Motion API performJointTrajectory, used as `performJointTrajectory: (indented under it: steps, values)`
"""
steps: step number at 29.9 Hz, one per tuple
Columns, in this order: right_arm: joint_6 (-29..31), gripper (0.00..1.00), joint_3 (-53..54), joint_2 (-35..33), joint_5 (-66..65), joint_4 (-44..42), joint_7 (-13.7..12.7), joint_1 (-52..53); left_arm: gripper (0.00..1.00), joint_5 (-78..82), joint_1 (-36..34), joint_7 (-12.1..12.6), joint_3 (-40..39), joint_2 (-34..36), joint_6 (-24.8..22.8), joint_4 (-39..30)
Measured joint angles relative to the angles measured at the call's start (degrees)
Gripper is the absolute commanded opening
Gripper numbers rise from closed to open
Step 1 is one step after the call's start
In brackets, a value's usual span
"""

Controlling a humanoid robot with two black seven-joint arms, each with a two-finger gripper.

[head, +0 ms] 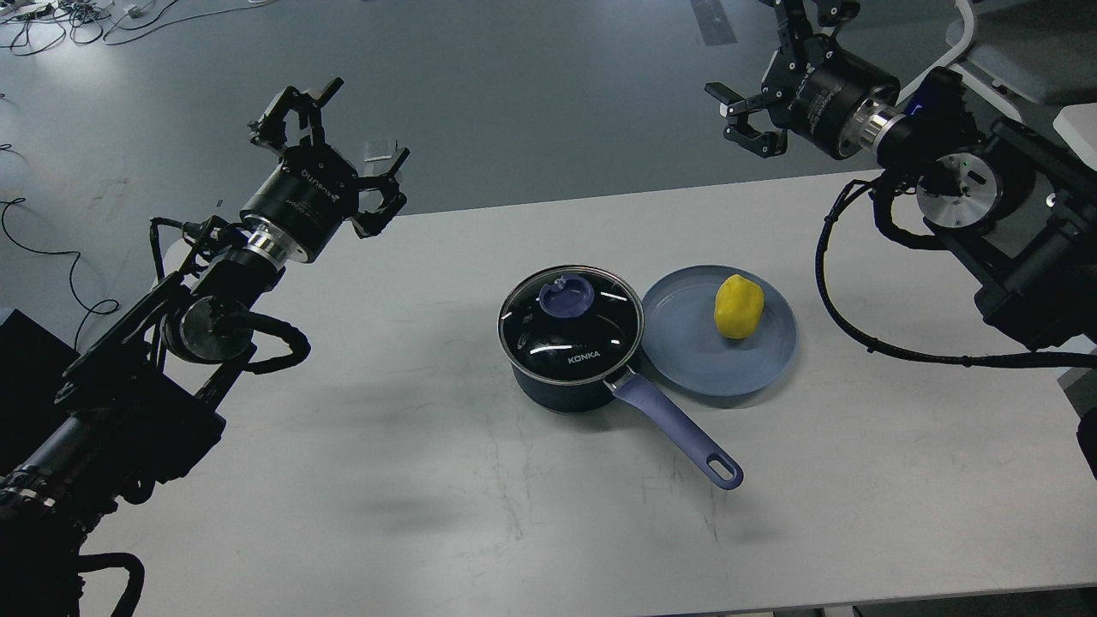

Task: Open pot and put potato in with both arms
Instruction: 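Raise the left arm and orient the left gripper toward the pot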

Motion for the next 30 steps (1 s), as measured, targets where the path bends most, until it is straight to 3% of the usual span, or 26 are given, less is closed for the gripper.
performJointTrajectory:
  steps: [6, 30]
  values:
    - [6.11, 1.0, 0.27, -0.15, 0.0, -1.34, -0.09, -0.31, 0.98, 0.0, 0.42, -0.01, 0.41, 0.47, -0.19, -1.86]
    - [5.99, 1.0, 1.46, -1.39, -0.15, -2.35, 0.35, -0.91, 0.98, -0.55, 3.23, -0.34, -3.33, 0.94, -0.26, -2.22]
